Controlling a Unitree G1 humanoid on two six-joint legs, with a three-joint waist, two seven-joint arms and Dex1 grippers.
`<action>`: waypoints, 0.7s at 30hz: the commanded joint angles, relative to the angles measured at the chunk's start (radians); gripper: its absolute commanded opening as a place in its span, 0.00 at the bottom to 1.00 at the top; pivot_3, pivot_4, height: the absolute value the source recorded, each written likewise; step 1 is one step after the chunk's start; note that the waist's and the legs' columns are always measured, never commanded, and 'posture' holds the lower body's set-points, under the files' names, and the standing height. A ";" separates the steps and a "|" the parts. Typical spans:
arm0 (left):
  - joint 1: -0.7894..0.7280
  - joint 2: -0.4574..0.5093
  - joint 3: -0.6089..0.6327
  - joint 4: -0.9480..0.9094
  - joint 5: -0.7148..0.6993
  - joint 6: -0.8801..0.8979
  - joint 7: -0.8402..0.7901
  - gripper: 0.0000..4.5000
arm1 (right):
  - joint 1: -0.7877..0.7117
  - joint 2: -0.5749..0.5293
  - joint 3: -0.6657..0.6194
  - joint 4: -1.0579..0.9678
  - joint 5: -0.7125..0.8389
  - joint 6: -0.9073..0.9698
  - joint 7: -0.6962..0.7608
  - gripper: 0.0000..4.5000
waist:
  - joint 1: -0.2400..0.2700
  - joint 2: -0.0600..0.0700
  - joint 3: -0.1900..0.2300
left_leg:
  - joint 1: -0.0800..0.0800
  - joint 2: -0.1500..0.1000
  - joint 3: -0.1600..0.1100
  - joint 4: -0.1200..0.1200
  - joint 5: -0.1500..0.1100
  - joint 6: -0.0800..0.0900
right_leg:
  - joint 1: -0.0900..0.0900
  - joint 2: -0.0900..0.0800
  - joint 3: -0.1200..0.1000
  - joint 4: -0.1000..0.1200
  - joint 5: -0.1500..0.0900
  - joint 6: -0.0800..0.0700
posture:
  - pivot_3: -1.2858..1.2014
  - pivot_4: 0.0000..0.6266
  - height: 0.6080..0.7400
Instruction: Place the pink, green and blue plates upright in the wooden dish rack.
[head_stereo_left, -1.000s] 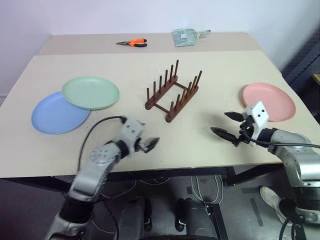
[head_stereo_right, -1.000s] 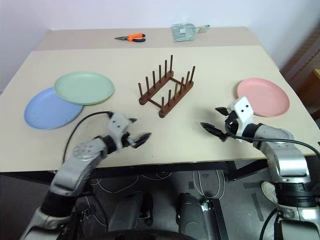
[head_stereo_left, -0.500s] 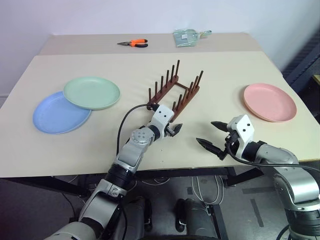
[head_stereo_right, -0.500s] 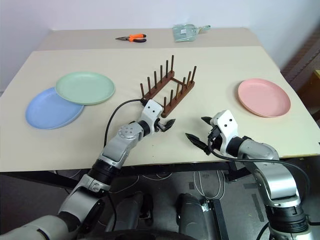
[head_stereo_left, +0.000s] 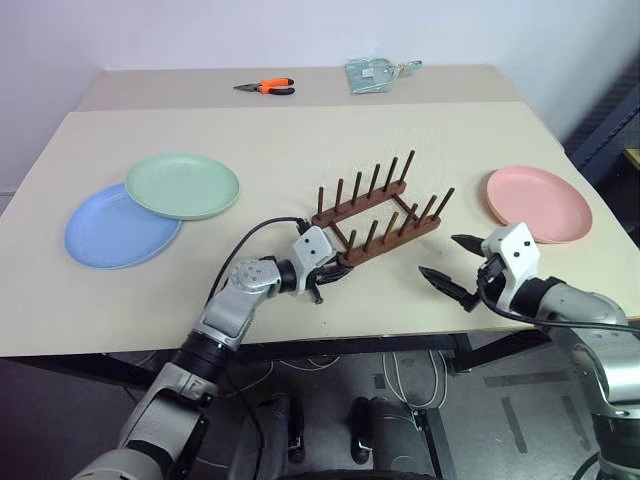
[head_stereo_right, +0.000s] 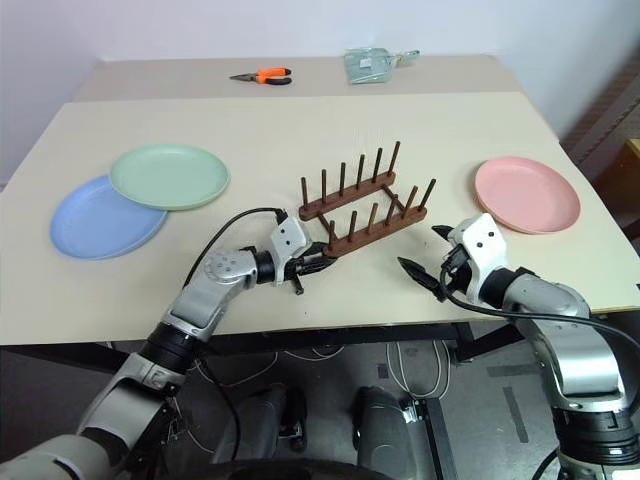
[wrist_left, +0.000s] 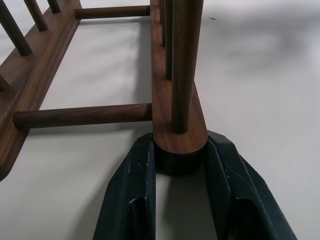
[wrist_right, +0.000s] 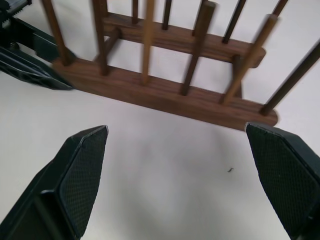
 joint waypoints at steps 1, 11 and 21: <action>-0.008 0.033 0.045 0.014 -0.006 -0.009 -0.006 0.57 | 0.007 -0.021 -0.041 0.000 -0.009 -0.033 0.003 1.00 | -0.001 0.000 0.000 | 0.000 0.000 0.000 0.000 0.000 0.000 | 0.000 0.000 0.000 0.000 0.000 0.000 | 0.52 0.24 1.00; 0.199 0.186 0.133 -0.306 -0.058 0.212 0.045 0.68 | -0.008 -0.047 0.005 0.099 -0.079 -0.052 0.004 0.48 | -0.016 0.002 -0.001 | 0.001 0.001 0.000 0.000 0.000 -0.001 | 0.000 0.000 0.001 0.001 0.000 0.000 | 0.52 0.24 1.00; 0.088 0.006 -0.038 -0.397 -0.052 0.485 0.152 0.23 | -0.264 0.010 0.199 0.447 -0.294 -0.174 -0.072 0.02 | -0.005 0.003 -0.001 | 0.000 -0.001 0.000 0.000 0.001 -0.001 | 0.001 0.002 0.001 0.001 -0.001 0.001 | 0.52 0.24 1.00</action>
